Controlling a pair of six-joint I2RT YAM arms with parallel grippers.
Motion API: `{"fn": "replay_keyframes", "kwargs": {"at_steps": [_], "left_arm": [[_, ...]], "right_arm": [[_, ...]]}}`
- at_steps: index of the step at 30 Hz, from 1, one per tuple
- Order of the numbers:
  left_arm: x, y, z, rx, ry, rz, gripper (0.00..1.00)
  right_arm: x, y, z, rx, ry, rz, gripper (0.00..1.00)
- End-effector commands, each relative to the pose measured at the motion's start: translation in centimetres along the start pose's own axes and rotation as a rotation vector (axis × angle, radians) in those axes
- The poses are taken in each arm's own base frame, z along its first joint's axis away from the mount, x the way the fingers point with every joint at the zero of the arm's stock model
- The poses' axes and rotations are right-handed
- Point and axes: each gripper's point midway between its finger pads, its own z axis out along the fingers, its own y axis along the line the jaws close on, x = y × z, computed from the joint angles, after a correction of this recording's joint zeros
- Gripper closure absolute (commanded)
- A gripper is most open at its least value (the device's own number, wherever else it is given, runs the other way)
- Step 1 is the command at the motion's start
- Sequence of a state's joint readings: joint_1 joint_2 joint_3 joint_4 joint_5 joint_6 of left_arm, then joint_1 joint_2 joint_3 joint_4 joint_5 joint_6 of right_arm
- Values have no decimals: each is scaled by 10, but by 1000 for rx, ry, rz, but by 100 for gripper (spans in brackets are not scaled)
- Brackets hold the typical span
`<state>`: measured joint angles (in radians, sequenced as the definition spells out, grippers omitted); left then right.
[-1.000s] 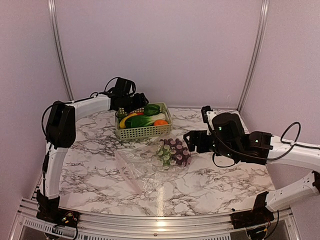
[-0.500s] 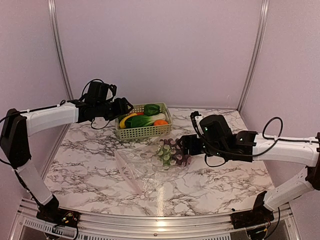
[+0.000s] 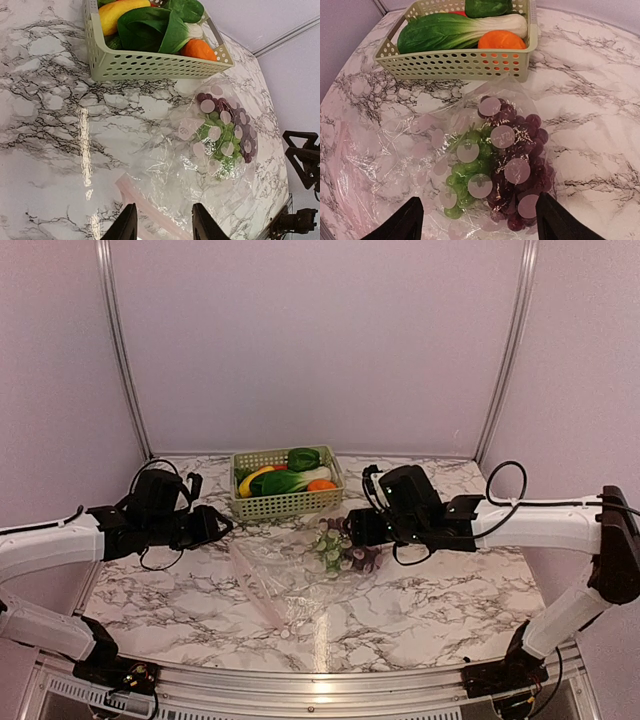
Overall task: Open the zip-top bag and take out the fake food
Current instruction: Adjust the zipper food storage bag at the center of the board.
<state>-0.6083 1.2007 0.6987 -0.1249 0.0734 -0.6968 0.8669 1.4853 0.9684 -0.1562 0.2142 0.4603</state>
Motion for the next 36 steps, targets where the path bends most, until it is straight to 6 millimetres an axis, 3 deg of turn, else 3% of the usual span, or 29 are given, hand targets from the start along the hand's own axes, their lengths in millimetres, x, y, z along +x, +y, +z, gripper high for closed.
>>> {"fn": "replay_keyframes", "kwargs": {"at_steps": [1, 10, 17, 26, 30, 36], "left_arm": [[24, 14, -10, -38, 17, -36, 62], [67, 12, -1, 13, 57, -105, 70], [86, -3, 17, 66, 78, -142, 76], [100, -17, 42, 90, 107, -148, 83], [102, -23, 52, 99, 109, -150, 84], [104, -31, 72, 113, 116, -154, 77]], "right_arm": [[-20, 0, 7, -23, -26, 12, 25], [-17, -36, 31, 22, 15, 49, 30], [-15, -55, 45, 59, 34, 44, 25], [-8, -78, 63, 106, 65, 69, 27], [6, -84, 72, 124, 107, 64, 29], [22, -83, 73, 114, 143, 74, 32]]}}
